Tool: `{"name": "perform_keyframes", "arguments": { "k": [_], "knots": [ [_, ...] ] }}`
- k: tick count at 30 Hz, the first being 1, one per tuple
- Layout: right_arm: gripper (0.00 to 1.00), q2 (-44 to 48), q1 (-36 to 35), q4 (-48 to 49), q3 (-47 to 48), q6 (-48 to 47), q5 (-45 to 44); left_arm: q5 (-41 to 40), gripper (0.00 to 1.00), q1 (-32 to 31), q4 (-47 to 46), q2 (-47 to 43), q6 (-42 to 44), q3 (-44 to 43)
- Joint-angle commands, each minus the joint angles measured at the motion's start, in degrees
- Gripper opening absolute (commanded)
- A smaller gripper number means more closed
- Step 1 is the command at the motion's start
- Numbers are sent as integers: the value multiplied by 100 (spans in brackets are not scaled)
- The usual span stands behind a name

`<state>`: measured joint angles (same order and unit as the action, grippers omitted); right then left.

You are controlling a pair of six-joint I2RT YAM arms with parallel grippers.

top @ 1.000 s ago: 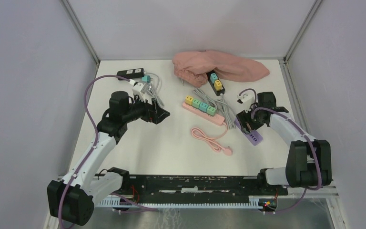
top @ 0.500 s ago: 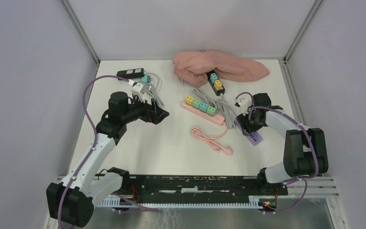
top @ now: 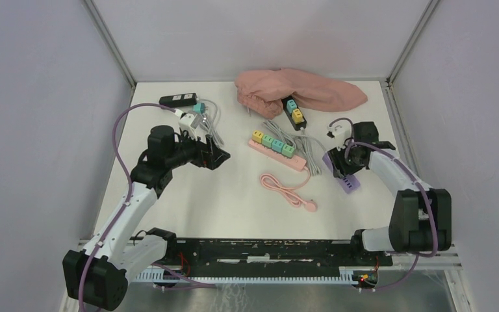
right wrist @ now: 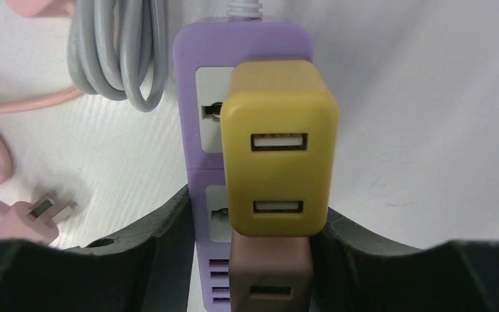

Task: Pull the plug off the socket
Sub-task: Pick up the socket from the center of the board.

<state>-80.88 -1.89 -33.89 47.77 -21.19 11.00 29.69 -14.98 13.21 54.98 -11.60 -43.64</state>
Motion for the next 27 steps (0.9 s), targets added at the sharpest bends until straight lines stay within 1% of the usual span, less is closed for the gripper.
{"name": "perform_keyframes", "arguments": {
  "k": [1, 4, 7, 15, 21, 27],
  "knots": [
    [2, 903, 232, 75, 457, 170, 460, -169, 99, -2, -92, -88, 272, -31],
    [0, 1237, 250, -34, 597, 160, 774, -197, 99, 4, -79, -38, 280, -39],
    [0, 1352, 249, -173, 862, 123, 1099, -244, 99, 4, -73, -9, 294, -40],
    [0, 963, 226, -971, 2660, 81, 1762, -369, 99, 13, -30, 15, 320, -55],
    [0, 664, 50, -1315, 3855, 286, 1980, -541, 99, 13, 12, -27, 355, -57],
    [0, 681, -250, -1412, 4302, 408, 1970, -610, 99, 9, 24, -39, 360, -66]
  ]
}}
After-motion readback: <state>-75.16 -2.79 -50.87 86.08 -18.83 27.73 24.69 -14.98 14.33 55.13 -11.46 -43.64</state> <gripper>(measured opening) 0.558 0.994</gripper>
